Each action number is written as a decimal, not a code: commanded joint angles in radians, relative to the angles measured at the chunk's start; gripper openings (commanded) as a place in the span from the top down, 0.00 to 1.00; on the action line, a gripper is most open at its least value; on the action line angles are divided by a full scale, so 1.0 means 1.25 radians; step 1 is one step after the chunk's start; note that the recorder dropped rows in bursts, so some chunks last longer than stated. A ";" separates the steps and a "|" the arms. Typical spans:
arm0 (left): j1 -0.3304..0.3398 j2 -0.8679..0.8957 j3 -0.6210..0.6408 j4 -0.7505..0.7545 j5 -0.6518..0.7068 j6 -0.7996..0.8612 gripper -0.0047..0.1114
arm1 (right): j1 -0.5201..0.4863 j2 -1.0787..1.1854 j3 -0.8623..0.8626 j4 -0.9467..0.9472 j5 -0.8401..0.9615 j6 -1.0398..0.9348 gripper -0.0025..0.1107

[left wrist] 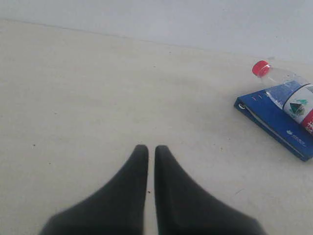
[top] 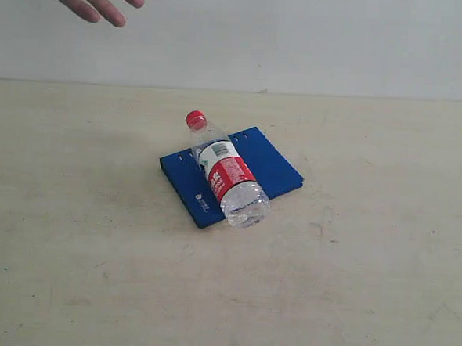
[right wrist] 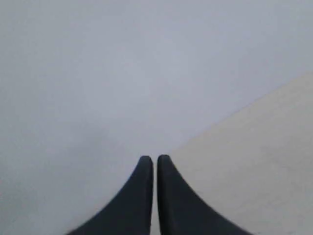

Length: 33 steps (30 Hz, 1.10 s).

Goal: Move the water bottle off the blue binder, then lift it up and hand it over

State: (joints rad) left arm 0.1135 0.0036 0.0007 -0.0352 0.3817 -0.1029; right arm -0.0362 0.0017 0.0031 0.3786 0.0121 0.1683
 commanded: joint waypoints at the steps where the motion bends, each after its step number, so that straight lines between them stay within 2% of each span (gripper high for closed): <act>1: -0.006 -0.003 -0.001 0.001 -0.012 0.002 0.92 | 0.002 -0.001 -0.002 0.232 -0.066 0.270 0.98; 5: -0.006 -0.003 -0.001 0.001 -0.012 0.002 0.92 | 0.002 -0.001 -0.002 0.239 -0.010 0.353 0.98; 8: -0.006 -0.003 -0.001 0.001 -0.012 0.002 0.92 | 0.002 -0.001 -0.002 0.244 0.097 0.360 0.98; 10: -0.006 -0.003 -0.001 0.001 -0.012 0.002 0.92 | 0.006 -0.001 -0.008 0.278 0.093 0.342 0.98; 12: -0.006 -0.003 -0.001 0.001 -0.012 0.002 0.92 | 0.021 -0.001 -0.068 0.264 -0.034 0.253 0.98; 15: -0.006 -0.003 -0.001 0.001 -0.012 0.002 0.92 | 0.049 0.013 -0.204 0.171 -0.318 -0.032 0.98; 16: -0.006 -0.003 -0.001 0.001 -0.012 0.002 0.92 | 0.059 0.053 -0.262 0.169 -0.372 -0.142 0.98; 18: -0.006 -0.003 -0.001 0.001 -0.012 0.002 0.92 | 0.080 0.168 -0.388 0.165 -0.360 -0.310 0.98; 20: -0.006 -0.003 -0.001 0.001 -0.012 0.002 0.92 | 0.100 0.308 -0.511 0.144 -0.282 -0.393 0.98; 22: -0.006 -0.003 -0.001 0.001 -0.012 0.002 0.92 | 0.124 0.484 -0.634 0.079 -0.155 -0.390 0.98; 30: -0.006 -0.003 -0.001 0.001 -0.012 0.002 0.92 | 0.235 1.128 -1.063 0.063 0.570 -0.406 0.98; 33: -0.006 -0.003 -0.001 0.001 -0.012 0.002 0.92 | 0.272 1.304 -1.154 0.088 0.693 -0.453 0.98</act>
State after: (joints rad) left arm 0.1135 0.0036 0.0007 -0.0352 0.3817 -0.1029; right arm 0.2684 1.4740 -1.3449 0.4792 0.7129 -0.3459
